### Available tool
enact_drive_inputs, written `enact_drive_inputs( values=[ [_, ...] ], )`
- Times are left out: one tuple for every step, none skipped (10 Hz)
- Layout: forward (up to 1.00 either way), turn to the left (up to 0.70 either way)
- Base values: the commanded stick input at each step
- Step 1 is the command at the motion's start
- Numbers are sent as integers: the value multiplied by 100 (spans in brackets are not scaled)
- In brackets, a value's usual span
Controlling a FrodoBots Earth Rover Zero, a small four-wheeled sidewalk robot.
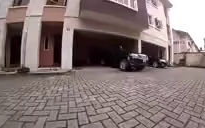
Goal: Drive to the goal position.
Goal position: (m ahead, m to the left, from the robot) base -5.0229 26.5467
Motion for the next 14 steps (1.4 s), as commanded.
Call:
enact_drive_inputs(
  values=[
    [0,70],
    [0,70],
    [0,70],
    [0,70],
    [0,70],
    [0,70],
    [0,70],
    [0,70],
    [0,70],
    [0,70],
    [0,70],
    [0,70],
    [0,70],
    [0,70]
  ],
)
